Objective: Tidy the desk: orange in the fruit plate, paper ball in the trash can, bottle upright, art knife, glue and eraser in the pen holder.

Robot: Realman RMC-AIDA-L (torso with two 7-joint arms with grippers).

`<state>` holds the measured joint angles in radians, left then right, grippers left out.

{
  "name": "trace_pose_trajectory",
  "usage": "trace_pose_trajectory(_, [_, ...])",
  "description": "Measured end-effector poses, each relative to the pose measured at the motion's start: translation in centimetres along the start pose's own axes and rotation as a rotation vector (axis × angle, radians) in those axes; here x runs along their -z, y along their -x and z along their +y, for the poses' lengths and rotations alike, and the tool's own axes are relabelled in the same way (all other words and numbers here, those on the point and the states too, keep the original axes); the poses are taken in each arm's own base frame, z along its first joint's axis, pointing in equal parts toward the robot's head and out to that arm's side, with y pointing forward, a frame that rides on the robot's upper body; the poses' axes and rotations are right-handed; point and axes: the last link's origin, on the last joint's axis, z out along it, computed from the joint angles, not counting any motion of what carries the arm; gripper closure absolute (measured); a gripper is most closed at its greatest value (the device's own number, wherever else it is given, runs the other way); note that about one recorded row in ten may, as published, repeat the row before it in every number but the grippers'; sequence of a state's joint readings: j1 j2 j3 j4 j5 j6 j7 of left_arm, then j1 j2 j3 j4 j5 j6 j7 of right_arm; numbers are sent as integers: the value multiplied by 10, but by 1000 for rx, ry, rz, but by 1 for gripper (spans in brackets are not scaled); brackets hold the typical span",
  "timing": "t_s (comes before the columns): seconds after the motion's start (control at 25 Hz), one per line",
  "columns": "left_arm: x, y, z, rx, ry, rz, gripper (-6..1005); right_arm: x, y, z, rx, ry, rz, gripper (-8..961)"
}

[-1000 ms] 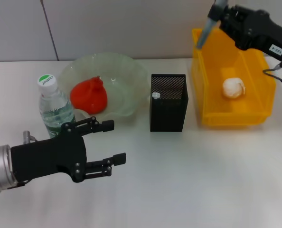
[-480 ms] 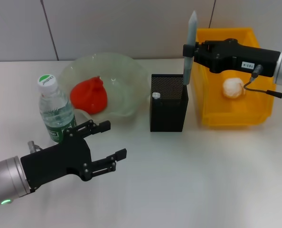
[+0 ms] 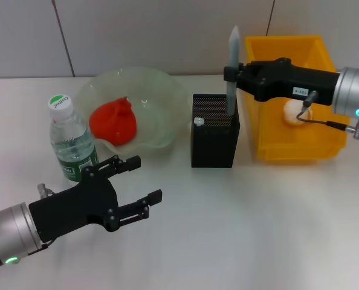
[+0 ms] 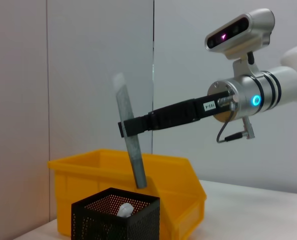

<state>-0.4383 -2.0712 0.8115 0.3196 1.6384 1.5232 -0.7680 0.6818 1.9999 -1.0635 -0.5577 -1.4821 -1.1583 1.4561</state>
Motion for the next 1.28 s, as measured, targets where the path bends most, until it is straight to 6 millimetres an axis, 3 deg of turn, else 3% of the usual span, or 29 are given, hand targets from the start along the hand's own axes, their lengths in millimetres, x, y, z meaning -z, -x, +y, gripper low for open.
trace_pose_trajectory(0.52, [1, 2, 2, 26, -9, 8, 222, -18, -10, 0, 22, -74, 27, 804])
trace_pose_trajectory(0.96, [1, 2, 2, 33, -7, 9, 222, -18, -12, 0, 40, -97, 15, 607])
trace_pose_trajectory(1.2, [1, 2, 2, 48, -4, 8, 221, -13, -9, 1, 36, -106, -34, 374])
trace_pose_trajectory(1.28, [0, 2, 2, 54, -4, 6, 221, -7, -4, 3, 16, -93, -86, 177])
